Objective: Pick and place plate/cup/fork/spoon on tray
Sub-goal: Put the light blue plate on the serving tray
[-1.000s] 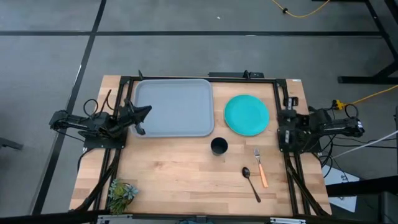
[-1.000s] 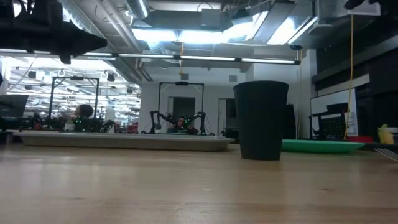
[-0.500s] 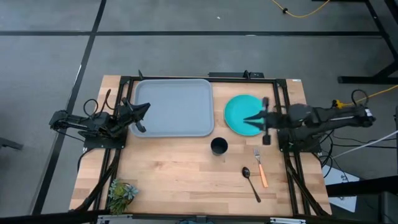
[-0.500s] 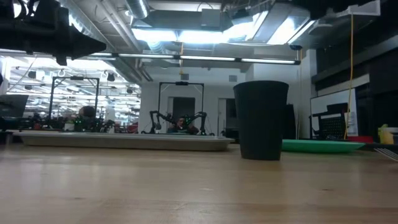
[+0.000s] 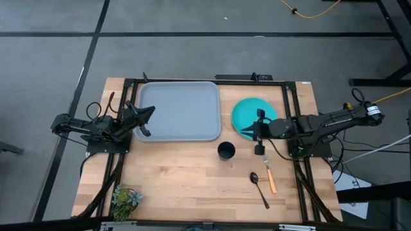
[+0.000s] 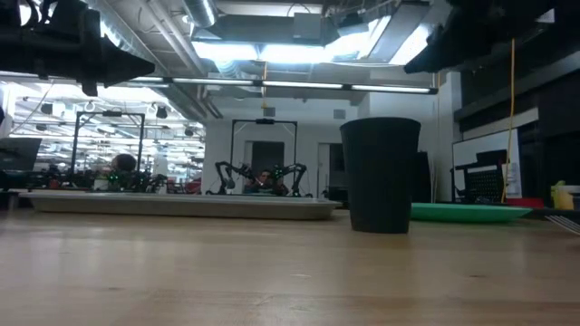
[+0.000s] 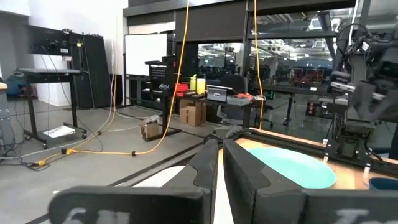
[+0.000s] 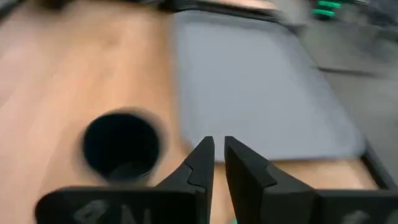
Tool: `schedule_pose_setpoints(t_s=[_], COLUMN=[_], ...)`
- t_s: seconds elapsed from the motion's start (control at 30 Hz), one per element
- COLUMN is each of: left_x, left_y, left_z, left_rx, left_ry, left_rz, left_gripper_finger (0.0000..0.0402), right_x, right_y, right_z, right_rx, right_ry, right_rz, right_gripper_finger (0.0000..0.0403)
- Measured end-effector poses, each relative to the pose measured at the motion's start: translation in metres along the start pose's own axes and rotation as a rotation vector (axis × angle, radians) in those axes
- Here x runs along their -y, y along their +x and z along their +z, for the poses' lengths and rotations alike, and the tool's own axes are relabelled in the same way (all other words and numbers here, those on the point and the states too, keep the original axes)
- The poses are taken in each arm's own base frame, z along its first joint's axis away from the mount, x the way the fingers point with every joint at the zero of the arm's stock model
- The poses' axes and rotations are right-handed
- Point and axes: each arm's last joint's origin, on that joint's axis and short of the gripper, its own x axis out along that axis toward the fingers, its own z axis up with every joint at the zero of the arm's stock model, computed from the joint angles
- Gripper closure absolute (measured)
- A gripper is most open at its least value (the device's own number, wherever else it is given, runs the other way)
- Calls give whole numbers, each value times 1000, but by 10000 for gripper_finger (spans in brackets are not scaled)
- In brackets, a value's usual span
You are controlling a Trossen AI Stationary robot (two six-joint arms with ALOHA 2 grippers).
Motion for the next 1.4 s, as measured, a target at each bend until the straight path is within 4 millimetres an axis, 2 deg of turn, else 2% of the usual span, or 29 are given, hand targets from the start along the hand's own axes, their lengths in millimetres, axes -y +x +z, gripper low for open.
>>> schedule_pose_setpoints(t_s=[0.1, 0.27, 0.4, 0.53, 0.7, 0.8, 0.9, 1.07, 1.1, 1.17, 1.3, 1.4], left_x=[0, 0, 0, 0, 0, 0, 0, 0, 0, 0, 0, 0], left_y=[0, 0, 0, 0, 0, 0, 0, 0, 0, 0, 0, 0], left_z=[0, -1, -1, -1, -1, -1, -1, -1, -1, -1, -2, -2], left_rx=[0, -6, -6, -7, -7, -7, -7, -7, -7, -9, -19, -19], left_ry=[0, 6, 6, 7, -18, -44, -46, -46, -46, -40, -27, -27], left_rz=[0, -2, -3, -4, -4, -4, -4, -4, -4, -5, -5, -5], left_gripper_finger=[382, 382, 382, 382, 382, 382, 382, 382, 382, 382, 382, 382], right_x=[5, 3, -1, -9, -12, -14, -10, -13, -15, -16, -14, -10], right_y=[3, 4, 3, 4, 4, 1, -12, -35, -36, -32, -15, -6], right_z=[-2, -4, -5, -6, 2, 16, 49, 92, 96, 98, 85, 75], right_rx=[-10, -6, -24, -96, -51, 45, 194, 307, 282, 148, -218, -405], right_ry=[80, 130, 259, 457, 472, 459, 470, 219, 175, 110, -4, -28], right_rz=[-218, -270, -113, 133, 265, 378, 444, 582, 555, 391, -31, -206], right_gripper_finger=[347, 288, 247, 232, 231, 231, 231, 231, 231, 231, 231, 231])
